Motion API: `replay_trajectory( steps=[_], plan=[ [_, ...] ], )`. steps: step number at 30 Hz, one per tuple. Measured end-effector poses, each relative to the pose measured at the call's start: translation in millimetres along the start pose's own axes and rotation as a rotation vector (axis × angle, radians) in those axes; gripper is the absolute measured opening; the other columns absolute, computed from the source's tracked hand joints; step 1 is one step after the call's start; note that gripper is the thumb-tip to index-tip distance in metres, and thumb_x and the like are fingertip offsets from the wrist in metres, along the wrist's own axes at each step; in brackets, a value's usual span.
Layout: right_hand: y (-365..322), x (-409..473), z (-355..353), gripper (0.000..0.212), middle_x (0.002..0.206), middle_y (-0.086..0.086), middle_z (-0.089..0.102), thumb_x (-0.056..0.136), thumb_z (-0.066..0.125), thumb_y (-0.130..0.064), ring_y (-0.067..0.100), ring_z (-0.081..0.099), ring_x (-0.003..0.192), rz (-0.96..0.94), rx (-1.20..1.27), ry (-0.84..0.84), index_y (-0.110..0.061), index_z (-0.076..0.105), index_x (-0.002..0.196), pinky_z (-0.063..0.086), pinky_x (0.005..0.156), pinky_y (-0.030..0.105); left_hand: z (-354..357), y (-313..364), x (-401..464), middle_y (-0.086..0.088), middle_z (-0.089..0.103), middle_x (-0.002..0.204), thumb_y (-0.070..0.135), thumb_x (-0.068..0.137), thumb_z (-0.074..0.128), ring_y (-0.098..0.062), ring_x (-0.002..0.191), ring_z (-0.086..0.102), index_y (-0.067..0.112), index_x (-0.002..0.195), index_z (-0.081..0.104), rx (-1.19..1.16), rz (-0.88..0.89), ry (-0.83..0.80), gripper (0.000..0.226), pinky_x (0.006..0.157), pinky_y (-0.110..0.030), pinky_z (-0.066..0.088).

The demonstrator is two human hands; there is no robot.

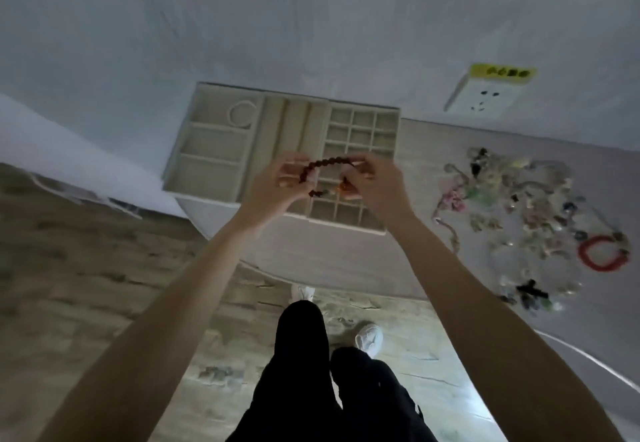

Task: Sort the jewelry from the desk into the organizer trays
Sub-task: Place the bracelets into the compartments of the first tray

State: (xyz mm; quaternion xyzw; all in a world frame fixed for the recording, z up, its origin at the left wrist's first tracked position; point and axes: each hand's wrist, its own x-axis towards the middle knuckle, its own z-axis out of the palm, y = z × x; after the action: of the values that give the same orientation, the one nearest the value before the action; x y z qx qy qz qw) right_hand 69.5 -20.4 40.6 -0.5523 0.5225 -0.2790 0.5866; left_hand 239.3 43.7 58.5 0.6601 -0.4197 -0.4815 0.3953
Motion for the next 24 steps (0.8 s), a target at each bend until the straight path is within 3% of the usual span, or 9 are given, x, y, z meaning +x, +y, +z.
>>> replay_trajectory(
  steps=[2,5,8,12,15,18,19,21,24],
  plan=[
    [-11.7,25.9,37.5,0.006,0.079,0.009,0.068,0.091,0.059,-0.009,0.009,0.066,0.058,-0.043,-0.073,-0.033,-0.011,0.060,0.097,0.057,0.057,0.026,-39.3,-10.5,13.0,0.005,0.065,0.090,0.004,0.083,0.069,-0.003,0.076,0.066,0.019,0.105,0.054,0.045,0.022,0.167,0.030,0.078,-0.031,0.055],
    [-23.6,71.3,96.4,0.006,0.068,0.001,0.068,0.091,0.058,-0.007,0.001,0.061,0.053,-0.069,-0.084,-0.115,-0.009,0.061,0.095,0.052,0.053,0.021,-91.2,-17.3,39.9,0.006,0.066,0.092,0.014,0.087,0.068,-0.003,0.080,0.065,0.013,0.103,0.059,0.268,0.144,0.383,0.019,0.077,-0.016,0.053],
    [-35.7,111.6,145.2,0.007,0.073,0.005,0.066,0.091,0.057,-0.007,0.012,0.063,0.062,-0.070,-0.119,-0.144,-0.010,0.060,0.097,0.056,0.069,0.036,-127.0,-22.6,72.8,-0.005,0.069,0.099,0.014,0.090,0.064,-0.013,0.087,0.066,0.005,0.105,0.063,0.442,0.230,0.495,0.018,0.079,-0.024,0.054],
    [-45.6,151.3,179.3,0.022,0.093,0.007,0.063,0.092,0.055,-0.009,0.016,0.061,0.077,-0.114,-0.294,-0.112,-0.002,0.059,0.112,0.049,0.067,0.011,-151.6,-41.1,108.3,-0.009,0.067,0.101,0.007,0.090,0.059,-0.020,0.087,0.065,0.008,0.106,0.063,0.583,0.246,0.499,0.016,0.079,-0.038,0.055],
    [-45.1,173.3,191.5,0.025,0.107,0.016,0.066,0.091,0.052,-0.005,0.027,0.064,0.092,-0.097,-0.319,-0.117,0.000,0.058,0.115,0.052,0.084,0.036,-158.5,-51.8,117.1,-0.014,0.065,0.101,-0.001,0.090,0.056,-0.025,0.086,0.064,0.005,0.109,0.063,0.648,0.281,0.479,0.022,0.077,-0.037,0.054],
    [-42.0,182.5,198.6,0.018,0.092,0.012,0.065,0.087,0.050,0.002,0.019,0.057,0.080,-0.211,-0.430,-0.153,-0.003,0.063,0.100,0.047,0.072,0.032,-157.3,-57.9,117.4,-0.021,0.060,0.118,-0.002,0.090,0.054,-0.035,0.099,0.061,-0.001,0.118,0.060,0.774,0.350,0.465,0.029,0.086,-0.038,0.048],
    [-40.3,182.8,200.4,0.021,0.094,0.013,0.066,0.088,0.049,0.004,0.018,0.056,0.081,-0.239,-0.441,-0.172,-0.003,0.064,0.101,0.048,0.075,0.032,-157.1,-60.1,117.3,-0.022,0.058,0.123,-0.003,0.090,0.054,-0.037,0.105,0.059,-0.002,0.120,0.059,0.795,0.372,0.459,0.031,0.090,-0.039,0.047],
    [-37.9,179.4,199.3,0.030,0.109,0.014,0.065,0.092,0.044,0.004,0.019,0.056,0.093,-0.258,-0.471,-0.235,-0.003,0.062,0.115,0.041,0.085,0.022,-157.4,-63.3,115.5,-0.021,0.057,0.123,-0.002,0.090,0.053,-0.038,0.108,0.056,0.000,0.123,0.057,0.800,0.396,0.437,0.034,0.091,-0.040,0.046],
    [-31.1,178.7,195.7,0.032,0.122,0.015,0.061,0.095,0.043,0.002,0.025,0.056,0.108,-0.352,-0.555,-0.256,-0.002,0.059,0.122,0.033,0.085,0.014,-158.6,-68.1,113.2,-0.020,0.061,0.114,0.007,0.092,0.048,-0.037,0.100,0.056,0.001,0.120,0.058,0.883,0.397,0.356,0.031,0.081,-0.039,0.046]
  ],
)
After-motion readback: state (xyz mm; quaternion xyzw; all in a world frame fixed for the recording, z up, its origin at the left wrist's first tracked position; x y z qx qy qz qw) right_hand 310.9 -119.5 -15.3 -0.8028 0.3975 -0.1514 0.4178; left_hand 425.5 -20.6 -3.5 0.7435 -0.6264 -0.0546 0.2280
